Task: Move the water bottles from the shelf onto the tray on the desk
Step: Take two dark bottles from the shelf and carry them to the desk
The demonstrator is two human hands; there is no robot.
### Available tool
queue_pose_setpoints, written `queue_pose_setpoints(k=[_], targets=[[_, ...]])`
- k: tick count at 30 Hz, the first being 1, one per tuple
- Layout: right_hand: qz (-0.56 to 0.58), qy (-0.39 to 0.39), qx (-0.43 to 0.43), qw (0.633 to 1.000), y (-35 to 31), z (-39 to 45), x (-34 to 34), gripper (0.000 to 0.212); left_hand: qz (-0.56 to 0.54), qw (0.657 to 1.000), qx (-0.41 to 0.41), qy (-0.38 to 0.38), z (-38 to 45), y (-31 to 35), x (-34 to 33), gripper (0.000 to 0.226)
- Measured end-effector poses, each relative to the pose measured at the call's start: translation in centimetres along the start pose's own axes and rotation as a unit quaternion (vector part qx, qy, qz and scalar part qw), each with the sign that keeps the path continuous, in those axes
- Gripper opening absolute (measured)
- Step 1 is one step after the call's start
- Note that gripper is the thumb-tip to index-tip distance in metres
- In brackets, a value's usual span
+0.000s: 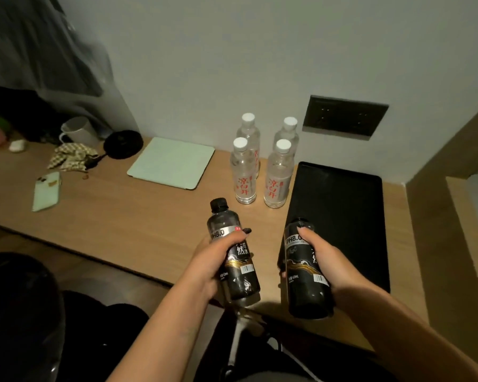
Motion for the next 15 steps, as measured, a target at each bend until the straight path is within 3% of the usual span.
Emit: queue_pose_setpoints(k=[4, 8, 13, 15], targets=[[-0.003, 0.029, 0.013, 0.999, -2.1, 0.9, 0.4, 0.058, 0.042, 0.997, -0.064, 0.030, 1.7, 2.2, -0.6, 0.043], [0.027, 0.072, 0.020, 0.997, -4.1, 1.1, 0.9, 0.047, 0.136, 0.980, -0.140, 0.038, 3.0, 4.4, -1.3, 0.049], [0.050, 0.095, 0.038, 0.994, -5.7, 1.8, 0.5, 0.050, 0.363, 0.890, -0.262, 0.084, 4.8, 7.2, -1.7, 0.056], [0.076, 0.113, 0.052, 0.989, -6.0, 2.2, 0.2, 0.054, 0.388, 0.877, -0.272, 0.073, 6.3, 7.9, -1.5, 0.061]])
Point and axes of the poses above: each hand's wrist, its own z-axis towards the middle knuckle, its own x-axis out of the back of the hand, y = z × x, the point moved 5 cm from there along z, towards the middle knuckle
